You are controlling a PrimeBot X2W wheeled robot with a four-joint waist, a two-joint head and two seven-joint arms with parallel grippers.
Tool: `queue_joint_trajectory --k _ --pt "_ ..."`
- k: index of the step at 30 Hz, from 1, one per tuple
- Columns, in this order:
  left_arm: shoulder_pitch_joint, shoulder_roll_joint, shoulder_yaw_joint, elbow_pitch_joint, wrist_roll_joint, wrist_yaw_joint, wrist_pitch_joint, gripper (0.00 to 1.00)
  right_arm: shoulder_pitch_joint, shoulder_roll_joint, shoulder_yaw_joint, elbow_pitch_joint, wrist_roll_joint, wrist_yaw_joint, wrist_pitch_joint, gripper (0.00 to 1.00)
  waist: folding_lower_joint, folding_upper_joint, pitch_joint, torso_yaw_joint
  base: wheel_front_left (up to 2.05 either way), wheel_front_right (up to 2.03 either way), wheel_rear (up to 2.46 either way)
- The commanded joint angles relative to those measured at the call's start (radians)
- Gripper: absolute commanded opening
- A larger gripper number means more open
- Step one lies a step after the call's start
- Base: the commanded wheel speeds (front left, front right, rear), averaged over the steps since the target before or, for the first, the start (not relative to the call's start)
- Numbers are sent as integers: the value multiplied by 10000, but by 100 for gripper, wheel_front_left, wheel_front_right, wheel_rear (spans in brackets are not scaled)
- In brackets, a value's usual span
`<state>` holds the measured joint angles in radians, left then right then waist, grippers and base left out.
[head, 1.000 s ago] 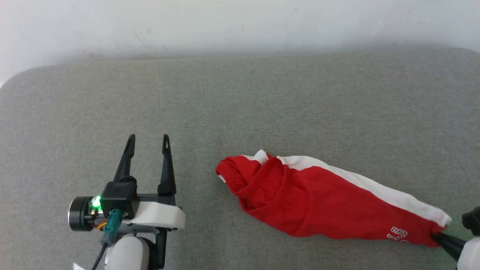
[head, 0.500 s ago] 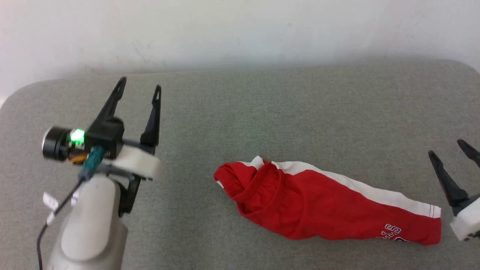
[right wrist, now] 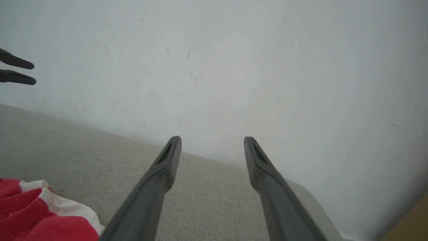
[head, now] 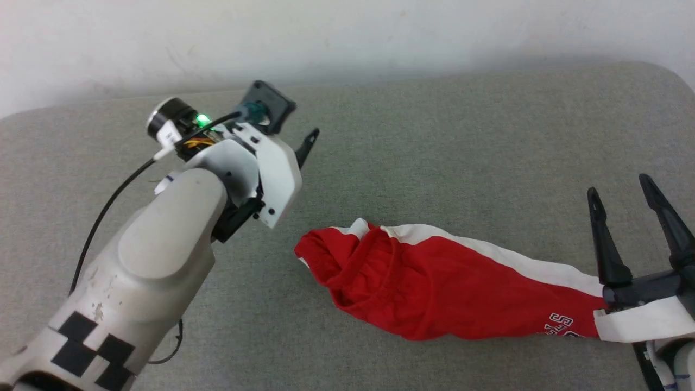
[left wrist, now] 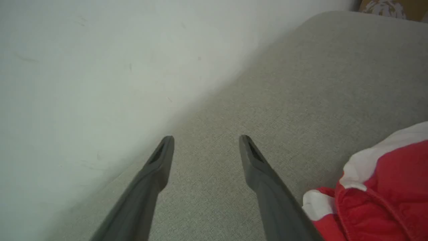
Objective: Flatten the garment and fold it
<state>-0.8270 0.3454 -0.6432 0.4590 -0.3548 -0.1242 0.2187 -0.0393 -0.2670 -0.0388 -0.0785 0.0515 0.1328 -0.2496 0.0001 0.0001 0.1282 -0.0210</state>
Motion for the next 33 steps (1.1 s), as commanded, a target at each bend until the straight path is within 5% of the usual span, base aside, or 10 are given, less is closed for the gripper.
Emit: queue_joint_trajectory --k 1,11,16,20,24,25,26,27,33 --pt "-440 277 -841 73 -590 -62 552 100 108 250 -21 -134 -157 -21 -90 100 -1 -1 276 -274 0 0 0" --pt "-2182 1471 -5539 -318 -4015 -64 3474 100 -345 1056 160 -488 -533 -21 -119 100 -1 -1 1110 -1121 0 0 0" --pt "-2151 1727 -6315 -419 -4491 -64 4292 100 -582 1453 343 -532 -604 -21 -120 100 -1 -1 1417 -1479 0 0 0" --pt "-1271 1950 -6364 -1109 -3886 -64 5633 100 -673 1618 408 -467 -616 -21 -121 100 -1 -1 1510 -1591 0 0 0" --pt "-937 2108 -6367 -1459 -3811 -64 5778 100 -703 1696 349 -397 -691 -21 -121 100 -1 -1 1460 -1507 0 0 0" --pt "-922 2112 -6367 -1504 -3805 -65 5737 87 -717 1700 335 -379 -710 -21 -121 100 -1 -1 1409 -1462 0 0 0" --pt "-943 2112 -6368 -1567 -3754 -65 5648 29 -727 1678 326 -354 -723 -21 -121 100 -1 -1 1342 -1398 0 0 0" --pt "-995 2129 -6368 -1684 -3581 -65 5523 0 -732 1650 337 -338 -737 -21 -121 100 -1 -1 1278 -1346 0 0 0" --pt "-1724 2300 -6369 -1898 -3664 -65 3843 0 -549 1616 214 -383 -787 -21 -121 100 -1 -1 772 -879 0 0 0"
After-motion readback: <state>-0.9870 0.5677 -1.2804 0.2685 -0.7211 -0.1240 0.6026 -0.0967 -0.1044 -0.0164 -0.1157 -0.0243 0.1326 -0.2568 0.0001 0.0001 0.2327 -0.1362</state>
